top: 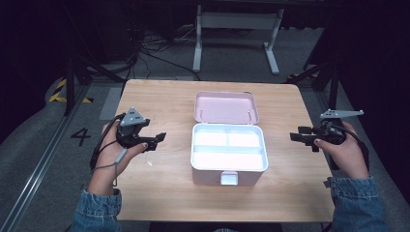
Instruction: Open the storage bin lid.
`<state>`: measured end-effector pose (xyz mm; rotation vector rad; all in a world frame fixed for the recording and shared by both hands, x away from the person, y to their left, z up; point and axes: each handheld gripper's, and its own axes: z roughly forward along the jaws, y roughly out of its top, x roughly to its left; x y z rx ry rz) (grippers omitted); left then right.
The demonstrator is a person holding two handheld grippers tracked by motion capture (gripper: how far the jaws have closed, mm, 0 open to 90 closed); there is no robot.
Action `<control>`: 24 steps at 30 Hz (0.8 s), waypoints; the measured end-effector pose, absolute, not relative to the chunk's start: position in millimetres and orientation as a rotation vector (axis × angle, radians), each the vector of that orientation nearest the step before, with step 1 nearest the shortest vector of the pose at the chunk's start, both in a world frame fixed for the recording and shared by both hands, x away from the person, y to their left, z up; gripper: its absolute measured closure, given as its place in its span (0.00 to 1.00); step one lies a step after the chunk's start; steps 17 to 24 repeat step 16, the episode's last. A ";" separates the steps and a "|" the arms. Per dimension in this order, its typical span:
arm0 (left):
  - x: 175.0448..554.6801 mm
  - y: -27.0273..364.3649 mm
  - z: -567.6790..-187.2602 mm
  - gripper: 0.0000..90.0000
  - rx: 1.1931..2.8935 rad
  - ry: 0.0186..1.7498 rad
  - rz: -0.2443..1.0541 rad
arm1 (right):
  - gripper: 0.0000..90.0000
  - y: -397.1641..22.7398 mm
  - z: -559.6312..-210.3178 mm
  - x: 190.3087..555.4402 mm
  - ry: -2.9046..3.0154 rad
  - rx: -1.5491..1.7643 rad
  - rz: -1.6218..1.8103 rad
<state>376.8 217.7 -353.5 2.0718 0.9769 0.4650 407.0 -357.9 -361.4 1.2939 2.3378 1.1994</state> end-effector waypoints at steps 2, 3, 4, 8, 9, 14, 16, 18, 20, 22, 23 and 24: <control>379.1 221.4 -361.4 0.29 2.116 0.994 0.457 | 0.48 -359.0 -366.7 409.1 2.354 1.309 1.171; 380.2 225.4 -368.8 0.29 2.121 1.017 0.424 | 0.48 -359.6 -368.6 410.0 2.359 1.311 1.159; 381.0 228.5 -373.6 0.29 2.126 1.039 0.405 | 0.47 -360.4 -372.3 411.5 2.369 1.324 1.142; 382.9 239.7 -389.9 0.29 2.189 1.132 0.421 | 0.46 -362.8 -381.3 414.8 2.390 1.346 1.075; 383.5 242.4 -392.4 0.29 2.192 1.163 0.428 | 0.45 -363.2 -383.0 415.3 2.390 1.356 1.059; 387.1 245.8 -400.4 0.29 2.186 1.200 0.411 | 0.44 -362.8 -386.7 417.8 2.391 1.363 1.047; 389.2 245.7 -405.0 0.28 2.193 1.205 0.393 | 0.43 -361.4 -387.3 418.1 2.391 1.361 1.049; 389.2 245.7 -405.0 0.28 2.193 1.205 0.393 | 0.43 -361.4 -387.3 418.1 2.391 1.361 1.049; 389.2 245.7 -405.0 0.28 2.193 1.205 0.393 | 0.43 -361.4 -387.3 418.1 2.391 1.361 1.049; 389.2 245.7 -405.0 0.28 2.193 1.205 0.393 | 0.43 -361.4 -387.3 418.1 2.391 1.361 1.049; 389.2 245.7 -405.0 0.28 2.193 1.205 0.393 | 0.43 -361.4 -387.3 418.1 2.391 1.361 1.049; 389.2 245.7 -405.0 0.28 2.193 1.205 0.393 | 0.43 -361.4 -387.3 418.1 2.391 1.361 1.049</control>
